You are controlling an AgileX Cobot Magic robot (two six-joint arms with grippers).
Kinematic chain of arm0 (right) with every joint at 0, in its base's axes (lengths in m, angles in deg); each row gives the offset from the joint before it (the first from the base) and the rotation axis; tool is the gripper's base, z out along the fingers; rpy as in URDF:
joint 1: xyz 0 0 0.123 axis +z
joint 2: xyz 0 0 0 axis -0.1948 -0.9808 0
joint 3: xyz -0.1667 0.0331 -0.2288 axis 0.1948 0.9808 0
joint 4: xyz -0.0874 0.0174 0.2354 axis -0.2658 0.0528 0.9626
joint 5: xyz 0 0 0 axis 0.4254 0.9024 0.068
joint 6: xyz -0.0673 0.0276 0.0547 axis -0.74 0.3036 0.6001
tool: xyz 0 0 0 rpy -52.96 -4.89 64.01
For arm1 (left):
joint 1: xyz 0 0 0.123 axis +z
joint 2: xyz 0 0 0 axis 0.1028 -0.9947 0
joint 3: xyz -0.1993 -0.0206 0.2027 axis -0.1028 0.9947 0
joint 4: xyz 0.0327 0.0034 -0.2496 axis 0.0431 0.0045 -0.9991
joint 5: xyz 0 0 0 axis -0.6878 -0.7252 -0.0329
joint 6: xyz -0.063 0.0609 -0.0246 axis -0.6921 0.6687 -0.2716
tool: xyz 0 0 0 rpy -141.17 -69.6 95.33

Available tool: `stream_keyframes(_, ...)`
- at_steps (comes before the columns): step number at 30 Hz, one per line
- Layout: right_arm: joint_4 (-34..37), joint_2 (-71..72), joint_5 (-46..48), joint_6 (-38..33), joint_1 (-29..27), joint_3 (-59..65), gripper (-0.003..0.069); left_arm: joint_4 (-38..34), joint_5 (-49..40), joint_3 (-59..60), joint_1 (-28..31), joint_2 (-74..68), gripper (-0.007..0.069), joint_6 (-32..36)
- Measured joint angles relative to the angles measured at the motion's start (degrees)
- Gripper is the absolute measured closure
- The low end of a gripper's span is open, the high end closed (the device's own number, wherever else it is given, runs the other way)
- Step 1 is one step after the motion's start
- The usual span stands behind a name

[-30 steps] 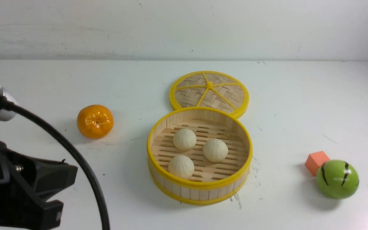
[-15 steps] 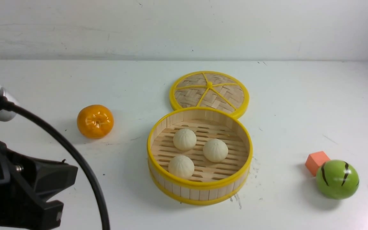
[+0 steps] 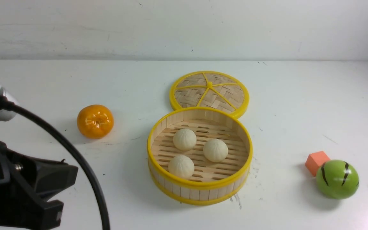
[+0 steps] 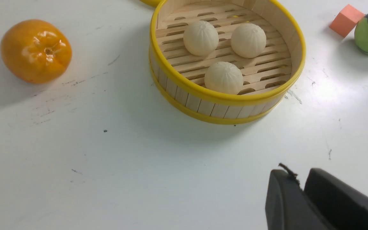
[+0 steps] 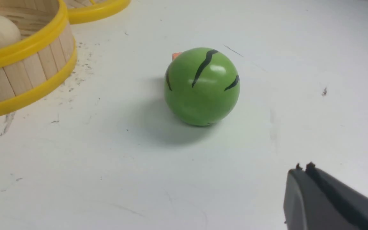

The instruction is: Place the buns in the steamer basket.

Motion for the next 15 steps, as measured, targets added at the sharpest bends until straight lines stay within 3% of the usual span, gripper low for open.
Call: stream_keyframes(15,0.0,0.0,0.0,0.0,0.0,0.0,0.0666,0.0,0.0,0.0,0.0,0.0,0.0523,0.0)
